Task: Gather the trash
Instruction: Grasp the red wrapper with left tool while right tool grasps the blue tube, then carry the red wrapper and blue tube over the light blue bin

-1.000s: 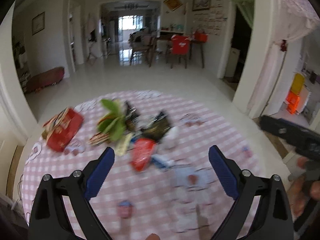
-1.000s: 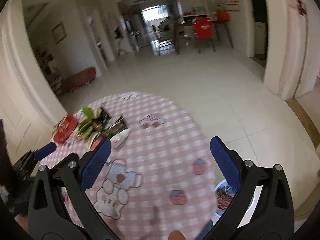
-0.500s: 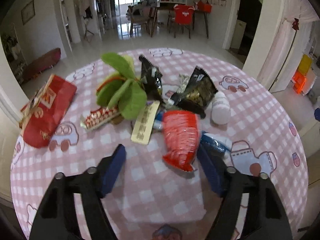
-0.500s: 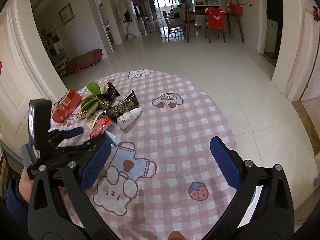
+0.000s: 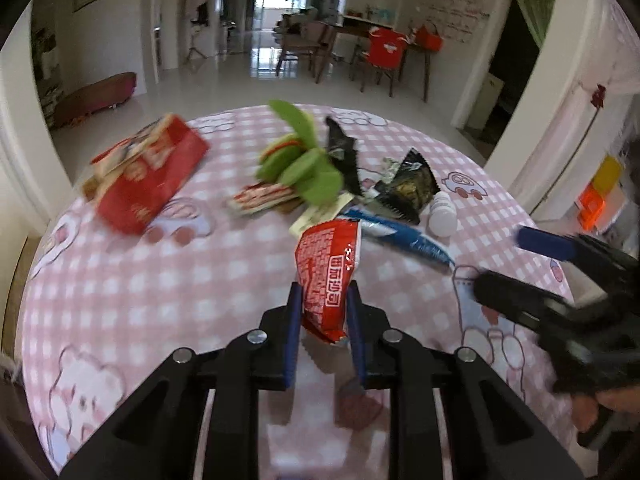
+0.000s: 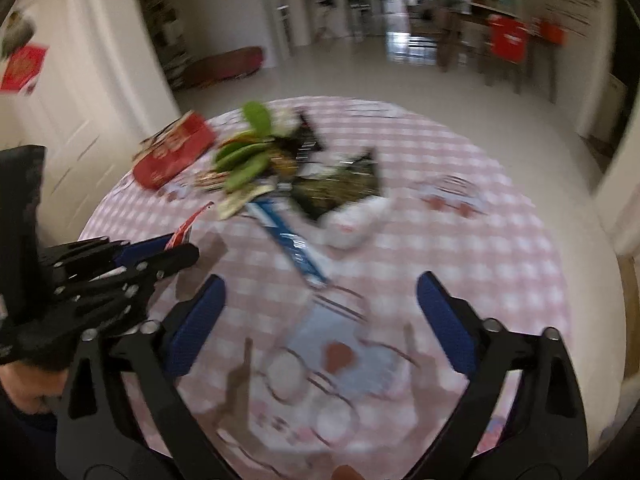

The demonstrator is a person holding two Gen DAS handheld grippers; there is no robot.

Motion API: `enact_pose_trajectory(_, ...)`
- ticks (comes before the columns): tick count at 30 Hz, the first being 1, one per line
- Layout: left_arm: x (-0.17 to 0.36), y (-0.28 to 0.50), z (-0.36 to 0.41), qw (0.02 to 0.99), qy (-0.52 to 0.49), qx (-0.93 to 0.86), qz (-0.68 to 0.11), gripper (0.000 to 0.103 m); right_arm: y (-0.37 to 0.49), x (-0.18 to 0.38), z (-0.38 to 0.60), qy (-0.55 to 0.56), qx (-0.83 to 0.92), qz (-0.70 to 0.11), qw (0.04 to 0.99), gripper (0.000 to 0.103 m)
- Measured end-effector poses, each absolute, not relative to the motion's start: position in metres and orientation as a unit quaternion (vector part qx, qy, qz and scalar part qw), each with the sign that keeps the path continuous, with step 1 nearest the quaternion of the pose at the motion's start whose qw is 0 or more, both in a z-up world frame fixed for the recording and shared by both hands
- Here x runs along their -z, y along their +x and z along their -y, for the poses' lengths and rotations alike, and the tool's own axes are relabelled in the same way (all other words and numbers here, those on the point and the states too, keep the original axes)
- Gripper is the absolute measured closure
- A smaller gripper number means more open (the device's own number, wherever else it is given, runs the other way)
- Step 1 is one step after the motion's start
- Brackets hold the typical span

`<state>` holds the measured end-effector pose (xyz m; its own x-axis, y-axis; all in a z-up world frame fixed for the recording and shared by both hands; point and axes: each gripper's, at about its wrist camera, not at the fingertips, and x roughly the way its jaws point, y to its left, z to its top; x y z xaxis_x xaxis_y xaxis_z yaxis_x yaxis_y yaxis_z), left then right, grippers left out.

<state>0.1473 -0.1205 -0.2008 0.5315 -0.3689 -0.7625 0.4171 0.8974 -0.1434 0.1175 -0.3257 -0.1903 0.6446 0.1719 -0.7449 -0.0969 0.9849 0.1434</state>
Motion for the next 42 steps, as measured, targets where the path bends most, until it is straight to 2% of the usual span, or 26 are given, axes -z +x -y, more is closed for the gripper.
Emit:
enact_pose_trajectory(3,0.198,0.14,0.103,0.88,0.011,0.211,-0.426,0.082,0.139,0.202,0.312,0.018,-0.074,-0.429,0.9,0.026)
enact_pose_trajectory(5,0.197,0.139,0.091,0.882,0.003,0.204,-0.425,0.082,0.152,0.209,0.309,0.014,-0.073,-0.438,0.896,0.04)
enact_pose_trajectory(6,0.196,0.138,0.083,0.883,-0.002,0.199,-0.425,0.082,0.158,0.214,0.306,0.006,-0.071,-0.445,0.893,0.043)
enact_pose_trajectory(8,0.195,0.138,0.077,0.883,-0.006,0.196,-0.426,0.082,0.162,0.216,0.301,-0.015,-0.067,-0.437,0.897,0.059)
enact_pose_trajectory(9,0.194,0.138,0.073,0.884,-0.008,0.194,-0.426,0.082,0.162,0.216,0.298,-0.023,-0.066,-0.434,0.898,0.062)
enact_pose_trajectory(11,0.193,0.137,0.068,0.885,-0.012,0.19,-0.425,0.082,0.159,0.214,0.294,-0.028,-0.071,-0.434,0.898,0.084)
enact_pose_trajectory(13,0.192,0.137,0.067,0.885,-0.015,0.19,-0.424,0.082,0.152,0.214,0.291,-0.028,-0.075,-0.434,0.897,0.089)
enact_pose_trajectory(19,0.187,0.13,0.071,0.886,-0.022,0.2,-0.418,0.082,0.11,0.204,0.315,0.08,-0.102,-0.416,0.9,0.091)
enact_pose_trajectory(26,0.175,0.121,0.1,0.885,-0.022,0.227,-0.406,0.082,0.071,0.179,0.35,0.133,-0.097,-0.382,0.91,0.091)
enact_pose_trajectory(36,0.156,0.102,0.194,0.864,0.017,0.31,-0.396,0.082,0.012,0.155,0.443,0.199,-0.028,-0.328,0.923,0.091)
enact_pose_trajectory(42,0.149,0.082,0.274,0.832,0.042,0.385,-0.396,0.082,-0.041,0.172,0.535,0.255,0.072,-0.314,0.912,0.091)
